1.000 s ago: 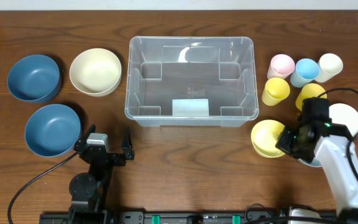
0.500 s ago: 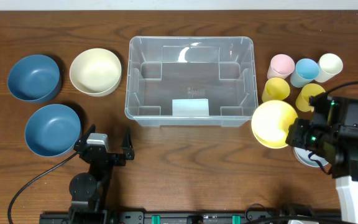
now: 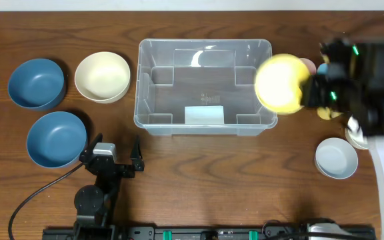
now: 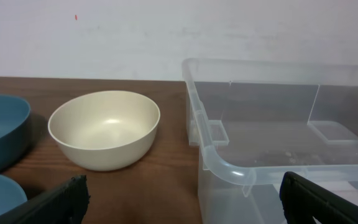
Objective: Pack container
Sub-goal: 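Carry the yellow bowl into the container and lower it, then open the right gripper and move it to the light-grey bowl, then grasp the light-grey bowl rim with the right gripper and lift, then carry the light-grey bowl and stack it into the yellow bowl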
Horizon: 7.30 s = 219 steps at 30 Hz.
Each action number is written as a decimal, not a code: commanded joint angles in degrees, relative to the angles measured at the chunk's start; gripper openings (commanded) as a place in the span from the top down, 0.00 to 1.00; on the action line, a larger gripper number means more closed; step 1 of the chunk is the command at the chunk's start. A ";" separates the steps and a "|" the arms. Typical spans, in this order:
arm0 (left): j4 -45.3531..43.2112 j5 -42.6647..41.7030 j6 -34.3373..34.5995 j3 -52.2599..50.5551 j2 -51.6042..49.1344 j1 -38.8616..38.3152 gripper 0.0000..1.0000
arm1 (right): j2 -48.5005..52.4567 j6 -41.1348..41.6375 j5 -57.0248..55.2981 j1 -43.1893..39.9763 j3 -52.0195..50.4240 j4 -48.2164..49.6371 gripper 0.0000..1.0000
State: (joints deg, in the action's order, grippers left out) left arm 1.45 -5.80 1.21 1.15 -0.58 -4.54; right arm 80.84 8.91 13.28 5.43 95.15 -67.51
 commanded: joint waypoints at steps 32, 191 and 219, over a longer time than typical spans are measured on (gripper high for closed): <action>2.10 -0.85 -0.76 -0.92 0.35 0.28 0.02 | 44.94 0.22 -13.88 10.21 18.69 8.63 0.98; 2.10 -0.85 -0.76 -0.92 0.35 0.28 0.02 | -9.53 22.67 -11.17 -30.93 -57.55 21.07 0.99; 2.10 -0.85 -0.76 -0.92 0.35 0.28 0.02 | 1.33 -4.39 -4.22 -6.56 2.32 1.40 0.99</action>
State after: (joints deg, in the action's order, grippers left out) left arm 1.48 -5.80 1.23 1.15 -0.58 -4.54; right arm 77.84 7.62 13.21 -5.93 92.97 -66.22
